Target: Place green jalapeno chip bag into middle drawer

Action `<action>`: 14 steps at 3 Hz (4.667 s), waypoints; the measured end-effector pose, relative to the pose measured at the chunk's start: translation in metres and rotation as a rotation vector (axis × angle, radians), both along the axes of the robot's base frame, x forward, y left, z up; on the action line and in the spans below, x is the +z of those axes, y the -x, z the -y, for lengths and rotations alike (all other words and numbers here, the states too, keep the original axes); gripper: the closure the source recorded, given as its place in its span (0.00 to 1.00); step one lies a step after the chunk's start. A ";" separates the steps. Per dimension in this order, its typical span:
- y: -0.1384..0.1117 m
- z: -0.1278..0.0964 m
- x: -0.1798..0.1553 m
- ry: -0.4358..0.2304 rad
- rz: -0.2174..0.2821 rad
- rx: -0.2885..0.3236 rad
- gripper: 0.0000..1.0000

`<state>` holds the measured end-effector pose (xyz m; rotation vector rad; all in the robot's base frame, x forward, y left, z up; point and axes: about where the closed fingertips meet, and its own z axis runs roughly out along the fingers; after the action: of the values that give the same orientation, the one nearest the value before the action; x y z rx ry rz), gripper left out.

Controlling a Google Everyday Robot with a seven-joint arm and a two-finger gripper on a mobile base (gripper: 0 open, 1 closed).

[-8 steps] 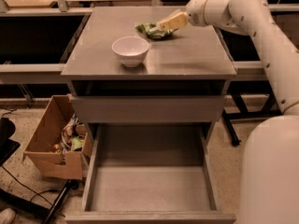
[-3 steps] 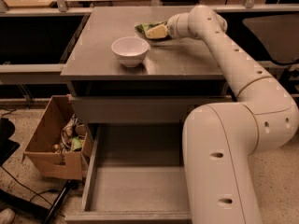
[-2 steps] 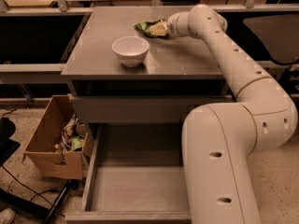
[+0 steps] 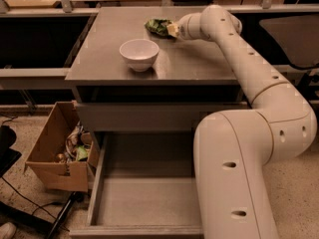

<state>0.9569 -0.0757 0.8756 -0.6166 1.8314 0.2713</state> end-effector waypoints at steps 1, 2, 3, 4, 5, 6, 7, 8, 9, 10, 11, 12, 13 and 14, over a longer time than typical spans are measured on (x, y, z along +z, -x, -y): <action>0.000 0.000 0.000 0.000 0.000 0.000 1.00; 0.004 -0.006 0.005 0.029 -0.004 0.024 1.00; 0.033 -0.018 0.069 0.126 0.006 0.084 1.00; 0.069 -0.020 0.131 0.209 0.034 0.115 1.00; 0.112 0.004 0.192 0.273 0.072 0.077 1.00; 0.164 0.051 0.233 0.328 0.105 -0.009 1.00; 0.238 0.096 0.279 0.267 0.151 -0.111 1.00; 0.332 0.093 0.337 0.114 0.252 -0.146 1.00; 0.458 0.108 0.367 0.054 0.333 -0.221 1.00; 0.498 0.156 0.299 0.022 0.205 -0.313 1.00; 0.477 0.194 0.112 -0.082 -0.105 -0.310 1.00; 0.460 0.203 -0.002 -0.182 -0.269 -0.262 1.00; 0.450 0.207 -0.068 -0.319 -0.314 -0.232 1.00; 0.441 0.206 -0.117 -0.415 -0.310 -0.189 1.00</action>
Offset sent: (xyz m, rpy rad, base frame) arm -0.0052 0.0070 0.0213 -0.0746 0.0041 0.0556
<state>0.5157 -0.2814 0.7581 -0.1137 2.0316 0.6272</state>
